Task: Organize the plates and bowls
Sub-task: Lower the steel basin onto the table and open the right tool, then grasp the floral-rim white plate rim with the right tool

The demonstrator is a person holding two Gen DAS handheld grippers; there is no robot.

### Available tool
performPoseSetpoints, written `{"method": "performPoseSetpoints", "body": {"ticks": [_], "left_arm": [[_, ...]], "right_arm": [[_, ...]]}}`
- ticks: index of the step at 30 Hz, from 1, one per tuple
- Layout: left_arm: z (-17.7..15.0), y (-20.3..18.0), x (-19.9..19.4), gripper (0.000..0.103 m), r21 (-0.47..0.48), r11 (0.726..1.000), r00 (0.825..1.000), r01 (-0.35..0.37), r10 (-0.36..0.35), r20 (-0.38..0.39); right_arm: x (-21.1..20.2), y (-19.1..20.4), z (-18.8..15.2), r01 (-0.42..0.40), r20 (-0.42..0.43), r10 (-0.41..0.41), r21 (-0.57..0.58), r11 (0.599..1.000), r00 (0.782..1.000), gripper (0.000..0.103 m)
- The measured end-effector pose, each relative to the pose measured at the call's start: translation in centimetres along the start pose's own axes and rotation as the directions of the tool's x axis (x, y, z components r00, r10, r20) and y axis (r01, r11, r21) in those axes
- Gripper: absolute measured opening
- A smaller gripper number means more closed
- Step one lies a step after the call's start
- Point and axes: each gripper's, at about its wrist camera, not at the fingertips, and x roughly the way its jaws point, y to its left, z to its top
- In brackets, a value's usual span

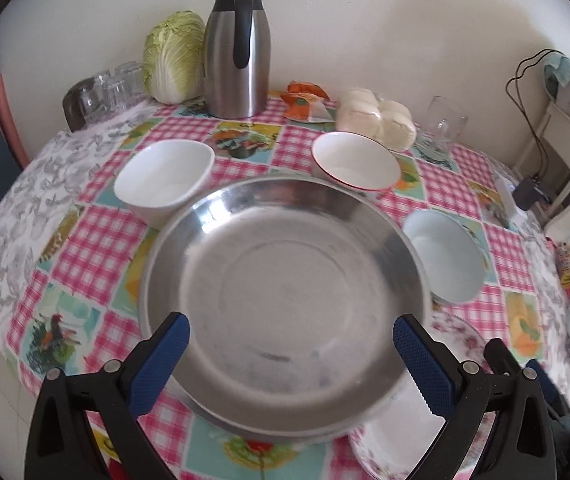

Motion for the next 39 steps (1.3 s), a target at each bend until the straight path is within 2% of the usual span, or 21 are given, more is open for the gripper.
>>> {"method": "performPoseSetpoints", "body": {"ticks": [3,7,9,13,17,22,23,25,31,39], "left_arm": [[-0.5,-0.1,-0.2,0.102,-0.028,0.999,0.999,0.047,-0.048,-0.022],[-1.4,-0.7,-0.2,0.101,-0.034,0.997,0.996,0.062,-0.064,-0.065],[-1.8,-1.1,-0.3,0.097,-0.033,0.996,0.993,0.079,-0.081,-0.083],[-2.6,-1.8,-0.4,0.095,-0.018,0.994,0.987,0.111,-0.113,-0.117],[-3.4,-2.5,-0.2,0.093,-0.011,0.991,0.978,0.134,-0.134,-0.161],[-4.5,-3.1,-0.1,0.093,-0.003,0.987,0.965,0.159,-0.156,-0.210],[-4.7,-3.3,-0.2,0.093,0.009,0.988,0.966,0.155,-0.149,-0.210],[-5.0,-3.7,-0.3,0.093,0.029,0.988,0.967,0.151,-0.142,-0.212],[-5.6,-4.4,0.1,0.089,0.050,0.986,0.959,0.160,-0.143,-0.243],[-6.2,-4.3,1.3,0.087,0.027,0.987,0.943,0.161,-0.146,-0.299]], "right_arm": [[-0.5,-0.9,-0.3,0.003,-0.007,-0.003,0.029,1.000,1.000,0.100],[-0.6,-1.7,-0.8,0.007,-0.032,-0.005,0.058,0.998,0.999,0.100],[-0.3,-2.1,-1.1,0.010,-0.060,-0.006,0.074,0.997,0.998,0.100],[0.7,-2.8,-1.6,0.001,-0.129,0.013,0.110,0.994,0.992,0.100],[1.4,-3.3,-2.0,0.025,-0.163,-0.005,0.119,0.993,0.987,0.099],[1.8,-4.2,-2.2,0.045,-0.183,-0.017,0.145,0.988,0.983,0.093],[1.9,-4.3,-2.2,0.047,-0.189,-0.018,0.150,0.988,0.982,0.091],[2.0,-4.6,-2.3,0.051,-0.199,-0.019,0.157,0.986,0.980,0.079],[2.2,-5.1,-2.4,0.055,-0.216,-0.017,0.171,0.984,0.976,0.069],[2.4,-5.5,-2.7,0.052,-0.231,-0.006,0.192,0.980,0.973,0.063]]}}
